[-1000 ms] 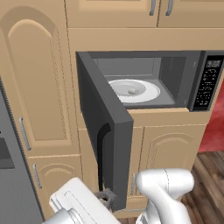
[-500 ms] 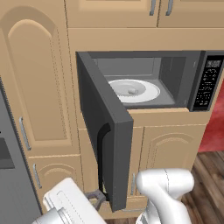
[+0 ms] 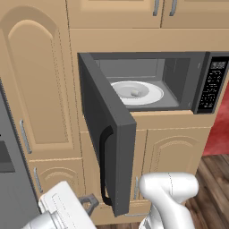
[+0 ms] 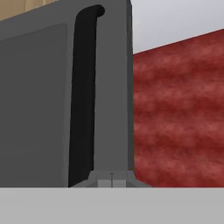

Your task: Pick the marshmallow from the counter and place it in the microwave. Then turn on the microwave.

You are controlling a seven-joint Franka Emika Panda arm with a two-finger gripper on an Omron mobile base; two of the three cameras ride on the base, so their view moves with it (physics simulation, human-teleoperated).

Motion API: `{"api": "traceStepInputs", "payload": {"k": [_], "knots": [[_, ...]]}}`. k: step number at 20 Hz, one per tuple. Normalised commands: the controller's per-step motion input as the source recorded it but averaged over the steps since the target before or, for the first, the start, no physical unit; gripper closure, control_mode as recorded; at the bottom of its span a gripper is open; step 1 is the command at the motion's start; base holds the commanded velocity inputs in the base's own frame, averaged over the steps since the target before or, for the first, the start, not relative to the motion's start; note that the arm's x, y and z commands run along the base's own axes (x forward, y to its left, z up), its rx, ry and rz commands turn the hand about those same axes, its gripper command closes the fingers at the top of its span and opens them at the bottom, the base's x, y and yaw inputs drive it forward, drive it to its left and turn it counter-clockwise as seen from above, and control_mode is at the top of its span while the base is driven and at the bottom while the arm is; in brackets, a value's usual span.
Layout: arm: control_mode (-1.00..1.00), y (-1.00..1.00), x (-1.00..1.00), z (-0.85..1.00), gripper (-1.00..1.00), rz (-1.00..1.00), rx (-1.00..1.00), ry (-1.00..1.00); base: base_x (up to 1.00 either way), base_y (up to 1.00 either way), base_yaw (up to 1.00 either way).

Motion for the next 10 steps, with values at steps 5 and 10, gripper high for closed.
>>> {"api": "traceStepInputs", "payload": {"k": [5, 10], "knots": [[-1.0, 0.13, 0.16, -0.17, 1.0, -0.04, 0.0, -0.03, 0.0, 0.0, 0.0], [-1.0, 0.12, 0.16, -0.18, 1.0, -0.05, 0.0, -0.04, 0.0, 0.0, 0.0]]}}
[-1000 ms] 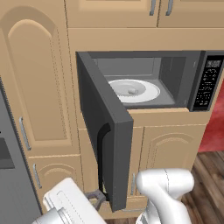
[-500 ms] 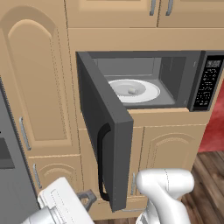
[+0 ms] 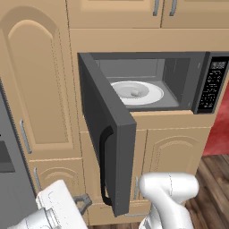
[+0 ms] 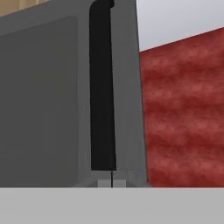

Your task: Pick the marshmallow from the counter and place it in the microwave. Then turn on the microwave.

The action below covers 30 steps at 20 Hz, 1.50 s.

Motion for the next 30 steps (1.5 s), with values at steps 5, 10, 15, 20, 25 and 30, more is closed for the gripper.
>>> {"api": "traceStepInputs", "payload": {"k": [5, 10, 15, 20, 25, 30], "knots": [[-1.0, 0.12, 0.15, -0.13, 1.0, -0.05, 0.0, -0.04, 0.0, 0.0, 0.0], [-1.0, 0.08, 0.19, -0.12, 1.0, -0.06, 0.0, -0.04, 0.0, 0.0, 0.0], [-1.0, 0.04, 0.1, -0.07, 1.0, -0.06, 0.0, -0.05, 0.0, 0.0, 0.0], [-1.0, 0.04, 0.1, -0.15, 1.0, -0.01, 0.02, -0.01, 0.0, 0.0, 0.0], [-1.0, 0.01, 0.19, -0.22, 1.0, 0.0, 0.03, 0.02, 0.0, 0.0, 0.0], [-1.0, 0.01, 0.23, -0.19, 1.0, 0.01, 0.03, 0.07, 0.0, 0.0, 0.0]]}}
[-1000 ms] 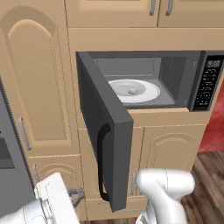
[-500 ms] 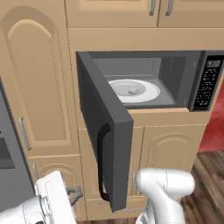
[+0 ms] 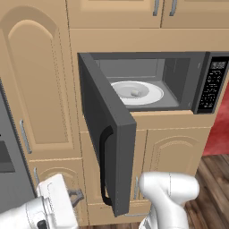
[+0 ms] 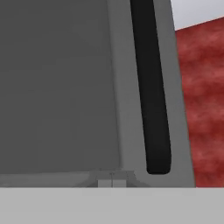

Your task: Pick the marshmallow from the counter and place it in the microwave. Then turn on the microwave.

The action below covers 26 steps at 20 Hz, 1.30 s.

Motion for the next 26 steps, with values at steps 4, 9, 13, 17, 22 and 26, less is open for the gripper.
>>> {"api": "traceStepInputs", "payload": {"k": [4, 9, 13, 17, 22, 26], "knots": [[-1.0, 0.05, 0.21, -0.15, 1.0, 0.01, 0.01, 0.11, 0.0, 0.0, 0.0], [-1.0, 0.01, 0.08, -0.14, 1.0, 0.01, 0.01, 0.09, 0.0, 0.0, 0.0], [-1.0, 0.0, 0.01, -0.13, 1.0, 0.0, 0.01, 0.12, 0.0, 0.0, 0.0], [-1.0, 0.0, 0.0, -0.08, 1.0, 0.0, 0.01, 0.1, 0.0, 0.0, 0.0], [-1.0, 0.0, 0.0, -0.04, 1.0, 0.0, 0.02, 0.06, 0.0, 0.0, 0.0], [-1.0, 0.0, 0.01, -0.01, 1.0, 0.0, 0.02, 0.02, 0.0, 0.0, 0.0]]}}
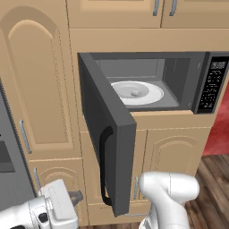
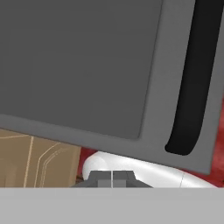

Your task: Pick the marshmallow from the counter and place it in the microwave. Then turn on the microwave.

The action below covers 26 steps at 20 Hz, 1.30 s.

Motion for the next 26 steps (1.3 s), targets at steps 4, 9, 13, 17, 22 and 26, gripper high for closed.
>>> {"api": "traceStepInputs", "payload": {"k": [4, 9, 13, 17, 22, 26], "knots": [[-1.0, 0.0, 0.01, 0.0, 1.0, 0.0, 0.01, 0.01, 0.0, 0.0, 0.0], [-1.0, 0.0, 0.02, 0.0, 1.0, 0.0, 0.01, 0.01, 0.0, 0.0, 0.0], [-1.0, -0.03, 0.01, 0.0, 1.0, 0.0, 0.02, 0.01, 0.0, 0.0, 0.0], [-1.0, -0.05, 0.0, 0.0, 1.0, 0.0, 0.02, 0.0, 0.0, 0.0, 0.0], [-1.0, -0.05, 0.0, 0.0, 1.0, 0.0, 0.02, 0.0, 0.0, 0.0, 0.0], [-1.0, -0.07, 0.0, 0.0, 1.0, 0.0, 0.02, 0.01, 0.0, 0.0, 0.0]]}}
